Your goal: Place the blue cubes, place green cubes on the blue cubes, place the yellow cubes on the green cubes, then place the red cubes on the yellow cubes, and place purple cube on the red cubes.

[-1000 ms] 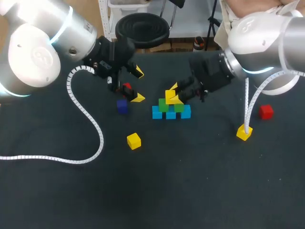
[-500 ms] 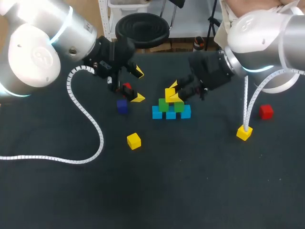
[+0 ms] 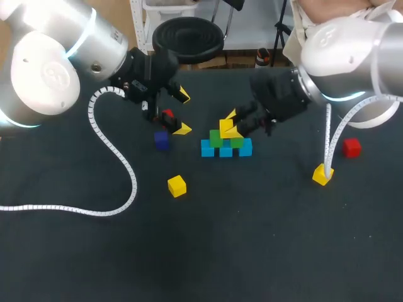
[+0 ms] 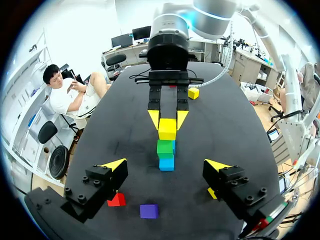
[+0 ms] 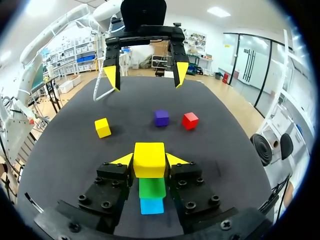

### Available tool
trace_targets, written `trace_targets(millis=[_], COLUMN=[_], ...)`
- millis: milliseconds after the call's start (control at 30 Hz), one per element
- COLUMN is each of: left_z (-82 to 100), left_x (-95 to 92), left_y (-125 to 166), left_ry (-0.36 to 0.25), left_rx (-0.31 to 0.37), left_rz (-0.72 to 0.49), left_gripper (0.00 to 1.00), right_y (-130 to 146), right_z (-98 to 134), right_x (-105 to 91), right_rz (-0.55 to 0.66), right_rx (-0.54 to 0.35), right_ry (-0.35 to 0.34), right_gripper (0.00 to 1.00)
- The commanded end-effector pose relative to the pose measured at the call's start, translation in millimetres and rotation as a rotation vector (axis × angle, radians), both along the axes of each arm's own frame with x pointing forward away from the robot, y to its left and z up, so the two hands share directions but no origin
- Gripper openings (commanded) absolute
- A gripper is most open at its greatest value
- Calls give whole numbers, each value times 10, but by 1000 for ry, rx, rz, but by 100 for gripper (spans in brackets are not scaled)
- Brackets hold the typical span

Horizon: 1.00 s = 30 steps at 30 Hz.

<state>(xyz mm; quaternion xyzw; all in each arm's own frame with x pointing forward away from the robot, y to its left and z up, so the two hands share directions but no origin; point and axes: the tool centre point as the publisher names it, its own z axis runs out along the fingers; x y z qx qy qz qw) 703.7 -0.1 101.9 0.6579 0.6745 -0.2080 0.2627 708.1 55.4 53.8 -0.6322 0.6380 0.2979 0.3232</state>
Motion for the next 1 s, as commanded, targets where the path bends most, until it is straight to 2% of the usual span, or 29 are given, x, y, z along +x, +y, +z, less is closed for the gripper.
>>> trace_targets(millis=[33,533,1000], left_z=[-2,-2,-2], left_x=[-1,-1,-1], left_y=[9,9,9], left_ry=[-1,-1,-1], left_rx=[-2,-2,-2], left_rz=[-1,-1,-1], left_gripper=[100,100,100], right_y=[-6,-4,10], right_z=[22,-61,-5], right_x=[-32,-8,-28], right_rz=[-3,1,1], right_rx=[-4,4,3], right_ry=[-3,16,2], right_gripper=[0,0,0])
